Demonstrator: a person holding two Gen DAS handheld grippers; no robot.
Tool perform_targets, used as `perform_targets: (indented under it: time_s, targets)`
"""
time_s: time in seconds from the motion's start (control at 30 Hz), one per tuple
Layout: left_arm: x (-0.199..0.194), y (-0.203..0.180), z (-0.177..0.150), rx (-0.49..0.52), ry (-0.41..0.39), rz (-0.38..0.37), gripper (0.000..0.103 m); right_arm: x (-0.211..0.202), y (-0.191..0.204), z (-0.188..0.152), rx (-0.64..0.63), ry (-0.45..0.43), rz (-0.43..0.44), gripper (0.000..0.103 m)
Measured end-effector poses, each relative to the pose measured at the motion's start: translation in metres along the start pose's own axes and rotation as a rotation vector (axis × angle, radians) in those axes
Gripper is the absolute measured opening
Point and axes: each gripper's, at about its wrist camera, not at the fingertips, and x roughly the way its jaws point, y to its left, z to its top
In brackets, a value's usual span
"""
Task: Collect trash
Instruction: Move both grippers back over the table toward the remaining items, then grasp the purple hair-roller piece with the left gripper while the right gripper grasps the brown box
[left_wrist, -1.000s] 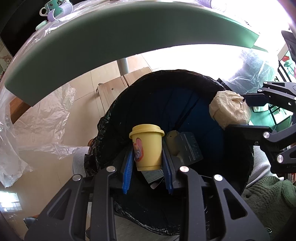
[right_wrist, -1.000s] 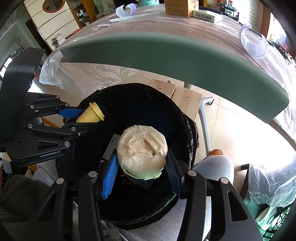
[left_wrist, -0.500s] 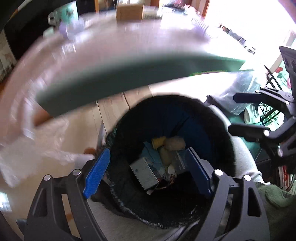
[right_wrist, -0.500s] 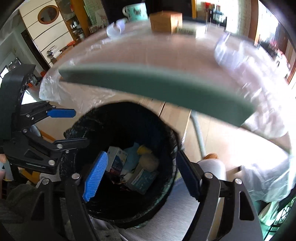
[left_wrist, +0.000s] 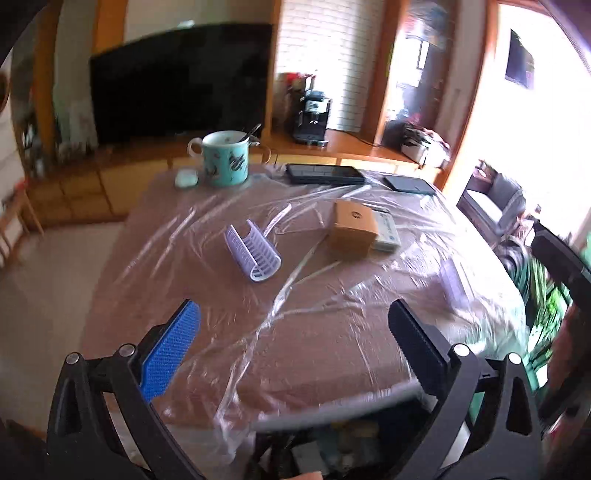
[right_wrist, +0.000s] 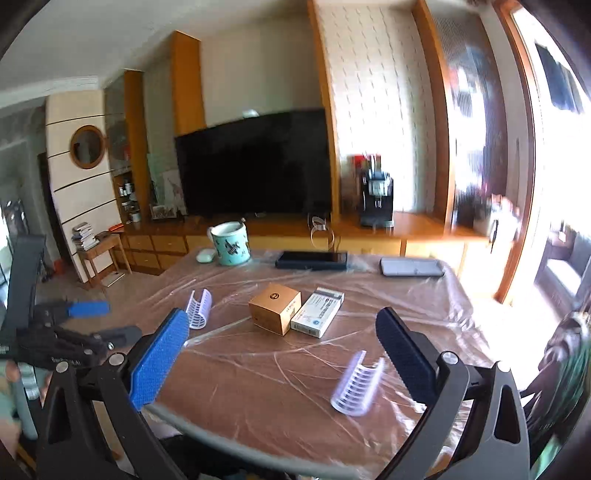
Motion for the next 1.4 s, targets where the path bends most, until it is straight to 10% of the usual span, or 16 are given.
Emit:
perform_targets:
  time_s: [0.17, 0.6, 1.17, 1.4]
  targets:
    - [0.038, 0.009, 0.005, 0.045, 0.032, 0.126, 0.102, 0.074, 0.007, 0.012, 0.079, 0.133, -0.006, 0.099]
    - [0.104, 0.027, 0.018, 0.084, 0.132, 0.156, 0.097, 0.199, 0.023, 0.005, 0.148, 0.388, -0.048, 0.087]
    - [0.151, 0.039, 0.027, 0.010, 0.239, 0.120, 0.075, 0.244, 0.034, -0.006, 0.023, 0.435, -0.100, 0.071]
    - [0.151, 0.039, 0.032, 0.015, 0.250, 0.133, 0.050, 0.245, 0.034, -0.008, 0.012, 0.446, -0.048, 0.058]
